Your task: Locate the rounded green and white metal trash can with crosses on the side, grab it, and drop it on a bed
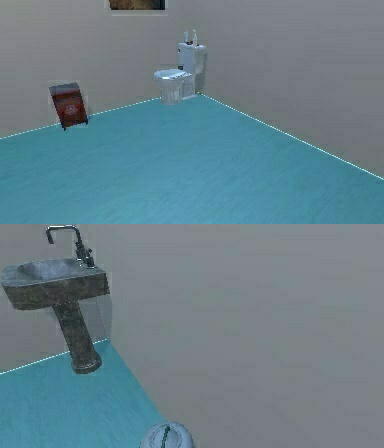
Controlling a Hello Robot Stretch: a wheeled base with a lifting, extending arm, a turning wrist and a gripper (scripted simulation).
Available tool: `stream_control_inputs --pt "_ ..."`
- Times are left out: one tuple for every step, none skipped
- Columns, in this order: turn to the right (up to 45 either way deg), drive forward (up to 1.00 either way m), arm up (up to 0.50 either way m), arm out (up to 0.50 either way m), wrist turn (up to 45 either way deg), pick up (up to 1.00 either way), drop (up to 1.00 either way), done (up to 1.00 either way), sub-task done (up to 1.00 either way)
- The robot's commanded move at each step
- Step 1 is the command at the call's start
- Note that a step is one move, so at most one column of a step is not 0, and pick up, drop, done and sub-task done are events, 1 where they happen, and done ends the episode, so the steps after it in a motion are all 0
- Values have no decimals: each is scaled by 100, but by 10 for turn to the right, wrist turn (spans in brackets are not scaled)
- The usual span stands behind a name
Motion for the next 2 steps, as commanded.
stream_control_inputs --pt "0 0 0 0 120 0 0 0 0" --pt "0 0 -30 0 0 0 0 0 0"
